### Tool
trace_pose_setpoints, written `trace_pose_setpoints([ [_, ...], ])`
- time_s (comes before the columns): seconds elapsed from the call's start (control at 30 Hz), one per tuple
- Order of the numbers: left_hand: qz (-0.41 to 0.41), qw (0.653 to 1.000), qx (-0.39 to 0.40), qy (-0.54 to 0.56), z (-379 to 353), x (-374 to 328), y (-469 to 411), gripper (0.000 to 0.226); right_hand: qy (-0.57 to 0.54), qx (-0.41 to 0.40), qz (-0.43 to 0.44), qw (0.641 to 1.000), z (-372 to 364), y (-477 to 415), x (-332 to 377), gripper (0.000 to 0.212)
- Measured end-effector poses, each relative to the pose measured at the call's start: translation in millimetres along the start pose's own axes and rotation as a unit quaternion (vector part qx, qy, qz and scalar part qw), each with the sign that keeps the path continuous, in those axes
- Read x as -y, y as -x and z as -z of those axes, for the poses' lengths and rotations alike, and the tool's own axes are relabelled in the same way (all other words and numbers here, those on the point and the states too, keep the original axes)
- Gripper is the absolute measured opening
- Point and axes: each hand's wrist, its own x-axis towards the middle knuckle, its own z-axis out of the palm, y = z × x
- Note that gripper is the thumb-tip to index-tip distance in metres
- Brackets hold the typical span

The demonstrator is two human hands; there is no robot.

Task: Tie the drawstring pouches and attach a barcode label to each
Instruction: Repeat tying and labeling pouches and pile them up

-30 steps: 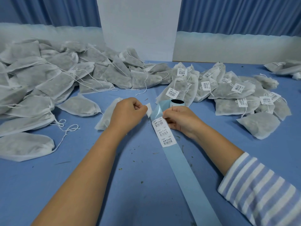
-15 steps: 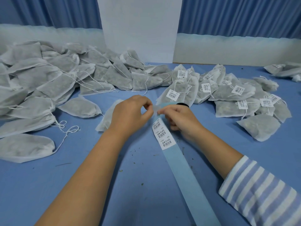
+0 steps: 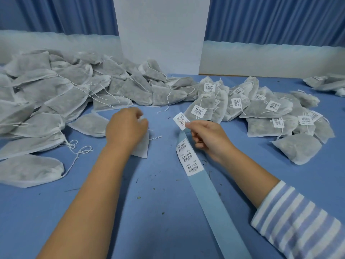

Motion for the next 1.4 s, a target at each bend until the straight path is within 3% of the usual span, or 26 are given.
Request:
trace_pose_setpoints([
  [0.1,0.094,0.990,0.084,-0.065,1,17,-6,0.037,0.025,0.025,0.008,0.999,-2,1,-2,0.009],
  [0.27,0.151,0.974,0.166,0.023,1,11,-9,0.063,0.036,0.046,0.014,0.998,-5,5,-2,0.007],
  [0.4,0.178,0.960,0.183,0.114,11,11,-10,0.030,0.030,0.052,0.026,0.998,-4,5,1,0.008],
  [0.57,0.175,0.910,0.234,0.292,16,2,0,0.048,0.031,0.043,0.038,0.998,-6,7,2,0.015],
  [0.67,0.143,0.863,0.255,0.412,18,-11,4,0.029,0.014,0.008,0.059,0.998,-6,6,3,0.023],
  [0.8,0.133,0.841,0.230,0.471,13,-23,7,0.026,-0.048,-0.024,0.076,0.996,-4,6,8,0.030],
  [0.93,0.157,0.821,0.204,0.510,4,-27,8,0.019,-0.077,-0.047,0.092,0.992,-4,8,9,0.002],
  [1.03,0.163,0.818,0.207,0.512,1,-26,7,0.017,-0.074,-0.059,0.120,0.988,-2,7,11,0.006],
  [1.2,0.148,0.838,0.239,0.468,-6,-32,11,0.022,-0.022,-0.048,0.184,0.982,-1,7,11,0.038],
  [1.4,0.141,0.839,0.263,0.455,-13,-40,16,0.031,0.049,-0.002,0.218,0.975,-6,10,3,0.043],
])
